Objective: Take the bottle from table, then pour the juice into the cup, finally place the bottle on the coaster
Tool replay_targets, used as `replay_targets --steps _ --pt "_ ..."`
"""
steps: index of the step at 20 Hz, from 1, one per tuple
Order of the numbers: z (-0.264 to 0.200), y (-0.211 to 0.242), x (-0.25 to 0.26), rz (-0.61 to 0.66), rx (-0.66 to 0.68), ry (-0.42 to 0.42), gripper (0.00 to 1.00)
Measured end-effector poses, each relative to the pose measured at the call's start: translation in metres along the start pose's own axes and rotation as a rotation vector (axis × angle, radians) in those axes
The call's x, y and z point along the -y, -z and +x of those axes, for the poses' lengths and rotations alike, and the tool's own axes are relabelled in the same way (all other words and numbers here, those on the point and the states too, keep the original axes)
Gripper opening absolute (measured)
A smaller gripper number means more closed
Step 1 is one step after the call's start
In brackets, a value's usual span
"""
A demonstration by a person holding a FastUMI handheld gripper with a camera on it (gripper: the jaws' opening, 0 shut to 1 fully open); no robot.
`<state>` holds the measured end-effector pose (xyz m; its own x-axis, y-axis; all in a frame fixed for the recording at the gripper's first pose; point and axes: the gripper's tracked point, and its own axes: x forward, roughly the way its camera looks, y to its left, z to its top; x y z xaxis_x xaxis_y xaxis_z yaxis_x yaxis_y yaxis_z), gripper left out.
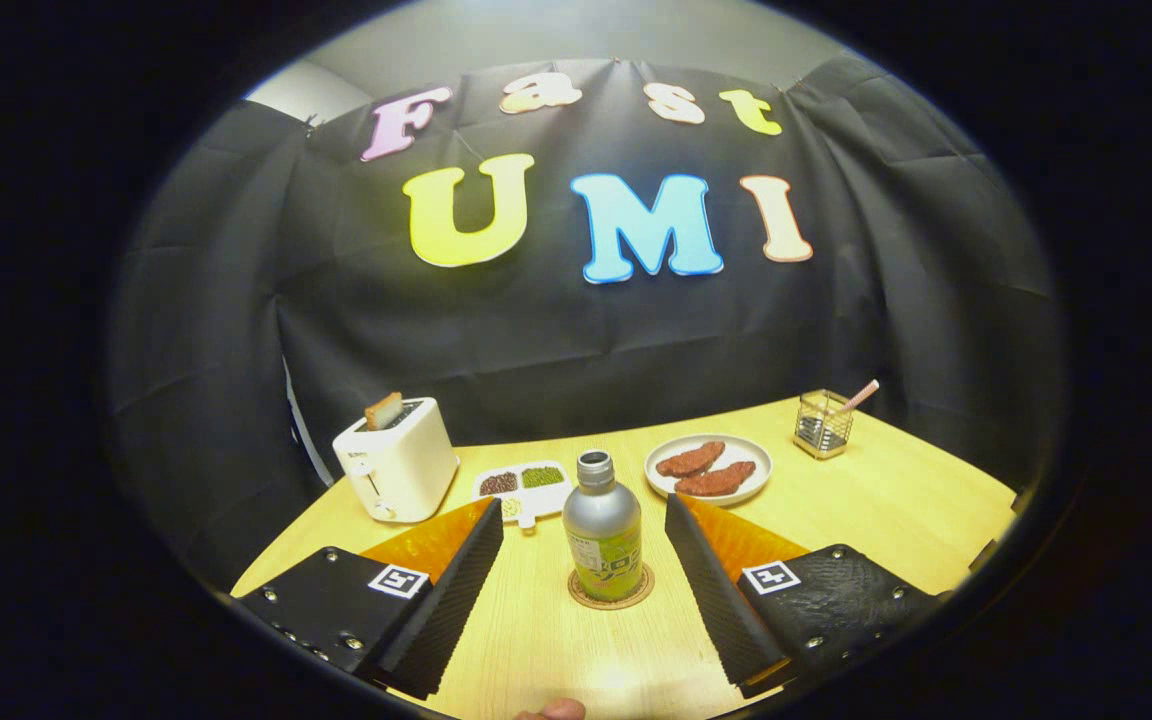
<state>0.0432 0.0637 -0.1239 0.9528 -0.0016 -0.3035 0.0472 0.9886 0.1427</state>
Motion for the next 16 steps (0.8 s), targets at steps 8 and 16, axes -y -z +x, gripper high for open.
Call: replay_targets --steps 8,16 --pt "-0.053 -0.045 -0.007 -0.049 0.117 -0.052 0.99" --pt "-0.076 -0.06 -0.014 -0.046 0.165 -0.082 0.99"
